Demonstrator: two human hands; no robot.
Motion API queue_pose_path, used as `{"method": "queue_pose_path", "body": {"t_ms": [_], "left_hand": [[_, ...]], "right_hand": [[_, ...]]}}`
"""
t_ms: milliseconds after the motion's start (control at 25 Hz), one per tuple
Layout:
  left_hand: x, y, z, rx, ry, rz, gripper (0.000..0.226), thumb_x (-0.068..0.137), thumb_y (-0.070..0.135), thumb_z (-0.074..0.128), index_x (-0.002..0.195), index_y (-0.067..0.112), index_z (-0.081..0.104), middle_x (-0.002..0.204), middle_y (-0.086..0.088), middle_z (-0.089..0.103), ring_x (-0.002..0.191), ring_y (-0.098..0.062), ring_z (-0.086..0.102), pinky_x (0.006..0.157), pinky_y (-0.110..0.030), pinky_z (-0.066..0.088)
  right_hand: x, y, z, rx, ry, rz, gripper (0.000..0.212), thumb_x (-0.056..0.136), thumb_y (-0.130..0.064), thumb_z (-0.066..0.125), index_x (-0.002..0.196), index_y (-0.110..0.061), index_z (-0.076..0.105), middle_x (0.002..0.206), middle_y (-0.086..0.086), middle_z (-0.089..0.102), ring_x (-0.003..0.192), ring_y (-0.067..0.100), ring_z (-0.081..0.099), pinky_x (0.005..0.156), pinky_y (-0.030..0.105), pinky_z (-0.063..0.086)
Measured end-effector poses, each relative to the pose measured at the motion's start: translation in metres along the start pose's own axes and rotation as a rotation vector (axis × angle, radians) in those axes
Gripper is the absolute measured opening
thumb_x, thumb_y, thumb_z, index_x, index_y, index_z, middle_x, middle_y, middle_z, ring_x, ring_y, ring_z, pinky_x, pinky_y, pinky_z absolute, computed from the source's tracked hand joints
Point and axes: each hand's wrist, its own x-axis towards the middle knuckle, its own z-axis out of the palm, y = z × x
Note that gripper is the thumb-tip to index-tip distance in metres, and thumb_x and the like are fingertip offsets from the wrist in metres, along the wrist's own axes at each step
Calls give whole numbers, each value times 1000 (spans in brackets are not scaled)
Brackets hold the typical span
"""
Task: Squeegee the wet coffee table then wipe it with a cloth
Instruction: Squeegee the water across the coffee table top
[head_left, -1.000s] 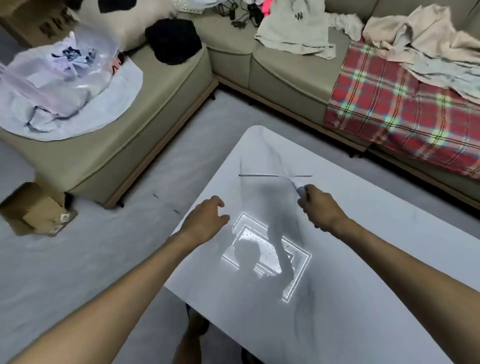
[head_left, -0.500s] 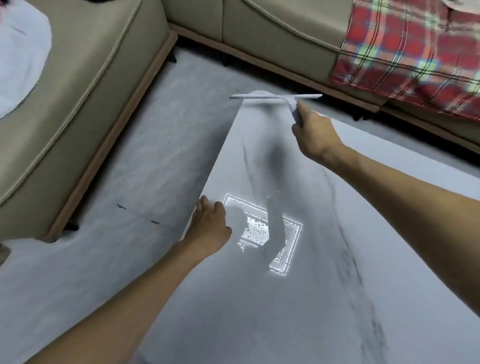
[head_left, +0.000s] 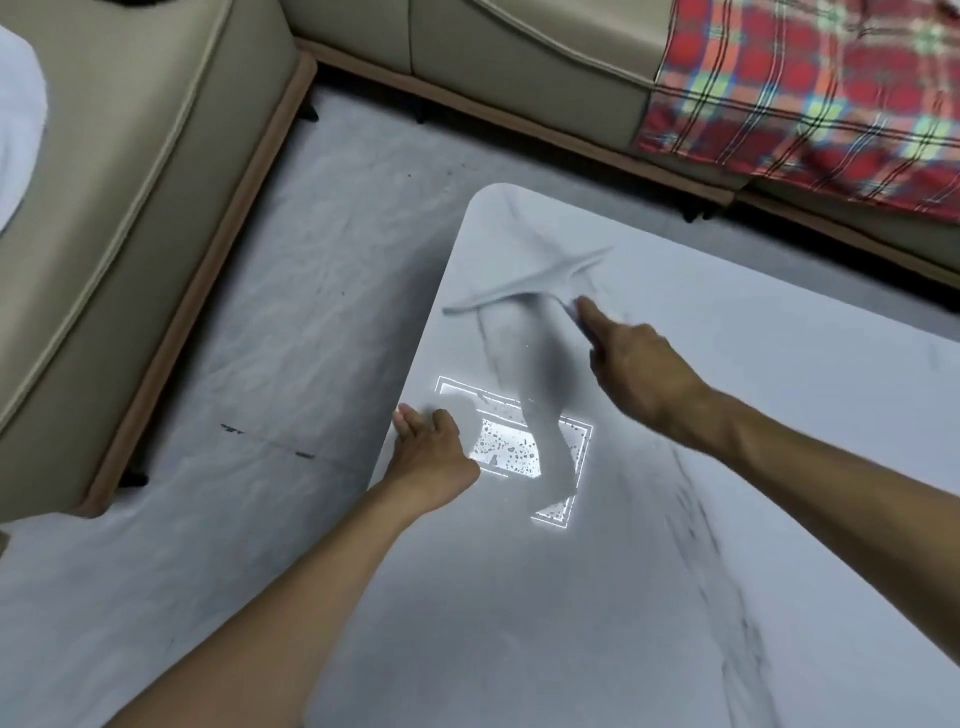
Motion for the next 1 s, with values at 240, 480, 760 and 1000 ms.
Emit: {"method": "queue_pose_path", "body": {"t_ms": [240, 480, 760, 1000], "left_hand": [[-5, 12, -14, -8, -70, -46, 67, 83, 14, 47, 143, 4, 19, 154, -31, -16, 145, -39, -20, 118, -45, 20], [2, 6, -14, 29, -104, -43, 67, 83, 15, 48, 142, 1, 20, 156, -27, -16, 146, -33, -20, 117, -44, 23], [2, 6, -12, 62, -113, -60, 67, 83, 15, 44, 143, -2, 18, 152, -33, -23, 143, -39, -25, 120, -44, 14], [0, 11, -10, 53, -126, -60, 67, 79, 14, 46, 140, 0, 22, 151, -33, -27, 142, -40, -28, 119, -46, 16]], "right_hand": [[7, 6, -33, -2, 62, -40, 47, 95, -13, 43, 142, -16, 34, 110, 28, 63, 96, 47, 57, 82, 46, 48], [78, -15, -23, 38, 111, 1, 47, 92, -9, 40, 139, -15, 35, 116, 24, 60, 96, 41, 50, 72, 35, 36], [-32, 13, 2, 42, -47, 5, 57, 97, -13, 39, 148, -30, 23, 94, 24, 64, 79, 45, 58, 74, 47, 52], [-27, 26, -36, 5, 19, -64, 46, 95, -16, 46, 140, -21, 40, 108, 25, 66, 96, 46, 61, 83, 47, 50]]}}
